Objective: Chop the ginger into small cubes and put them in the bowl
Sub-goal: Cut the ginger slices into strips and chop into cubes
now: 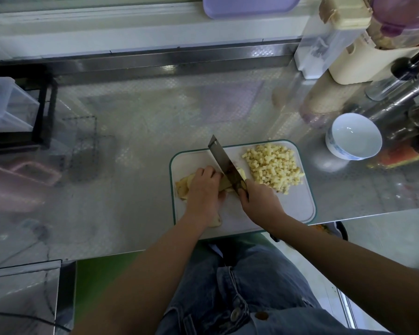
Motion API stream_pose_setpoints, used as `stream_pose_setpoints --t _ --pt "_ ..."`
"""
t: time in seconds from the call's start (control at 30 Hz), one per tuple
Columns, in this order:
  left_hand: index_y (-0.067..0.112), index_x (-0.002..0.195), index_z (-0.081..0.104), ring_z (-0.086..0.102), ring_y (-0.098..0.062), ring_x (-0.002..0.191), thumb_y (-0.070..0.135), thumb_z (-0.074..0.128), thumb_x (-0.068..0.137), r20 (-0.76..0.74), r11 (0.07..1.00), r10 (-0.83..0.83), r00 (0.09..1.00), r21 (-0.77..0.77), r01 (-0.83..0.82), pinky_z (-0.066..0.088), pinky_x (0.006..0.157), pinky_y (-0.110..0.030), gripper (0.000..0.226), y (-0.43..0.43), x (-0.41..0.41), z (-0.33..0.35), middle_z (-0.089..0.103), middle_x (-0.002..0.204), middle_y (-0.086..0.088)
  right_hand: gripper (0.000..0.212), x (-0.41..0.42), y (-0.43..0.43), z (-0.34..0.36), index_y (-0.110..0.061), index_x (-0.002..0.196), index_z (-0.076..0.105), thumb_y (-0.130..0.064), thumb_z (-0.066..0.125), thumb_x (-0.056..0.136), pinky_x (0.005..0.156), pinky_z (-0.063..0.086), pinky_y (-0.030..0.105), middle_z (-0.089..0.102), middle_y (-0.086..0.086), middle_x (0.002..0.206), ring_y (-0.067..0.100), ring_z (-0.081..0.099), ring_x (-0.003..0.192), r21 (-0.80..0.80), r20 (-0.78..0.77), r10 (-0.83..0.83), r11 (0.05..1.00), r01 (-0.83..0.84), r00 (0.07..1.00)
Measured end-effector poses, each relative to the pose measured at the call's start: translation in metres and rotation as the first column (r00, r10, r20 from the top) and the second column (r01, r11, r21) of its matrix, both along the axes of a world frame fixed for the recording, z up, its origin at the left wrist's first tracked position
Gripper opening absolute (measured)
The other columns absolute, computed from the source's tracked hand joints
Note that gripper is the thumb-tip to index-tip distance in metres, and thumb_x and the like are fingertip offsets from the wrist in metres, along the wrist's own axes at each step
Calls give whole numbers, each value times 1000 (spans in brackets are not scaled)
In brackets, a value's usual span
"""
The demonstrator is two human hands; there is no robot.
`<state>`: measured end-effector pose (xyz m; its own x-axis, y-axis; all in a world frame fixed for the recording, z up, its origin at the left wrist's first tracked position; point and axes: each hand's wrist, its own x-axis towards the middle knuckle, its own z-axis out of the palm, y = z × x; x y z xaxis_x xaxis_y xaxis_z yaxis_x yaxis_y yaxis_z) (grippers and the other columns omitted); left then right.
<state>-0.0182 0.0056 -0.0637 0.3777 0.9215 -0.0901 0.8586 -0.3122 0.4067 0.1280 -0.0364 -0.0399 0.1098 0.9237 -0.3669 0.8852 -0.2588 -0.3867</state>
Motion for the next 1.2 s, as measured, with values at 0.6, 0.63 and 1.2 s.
stream_pose_setpoints --t 0.6,0.63,1.2 --pt "17 117 61 44 -19 104 28 69 82 -22 1000 -17 1000 -6 17 40 82 -29 37 -1 -2 3 52 112 -1 23 1 0 1 -13 84 43 -27 41 101 53 31 30 48 5 67 24 47 60 5 -13 37 999 -37 999" --pt "17 116 61 44 -19 103 28 69 82 -22 1000 -16 1000 -3 16 40 81 -29 37 -1 -2 2 52 112 -2 21 0 -2 0 -13 85 42 -27 41 101 55 32 30 48 6 68 25 46 60 8 -15 32 999 -32 999" --pt "12 108 59 50 -22 98 28 74 77 -4 999 29 1000 45 -29 41 81 -31 38 -5 -2 -1 56 107 -7 24 4 6 18 -10 86 53 -27 42 99 62 50 38 60 12 75 28 58 67 -34 -55 72 997 -74 996"
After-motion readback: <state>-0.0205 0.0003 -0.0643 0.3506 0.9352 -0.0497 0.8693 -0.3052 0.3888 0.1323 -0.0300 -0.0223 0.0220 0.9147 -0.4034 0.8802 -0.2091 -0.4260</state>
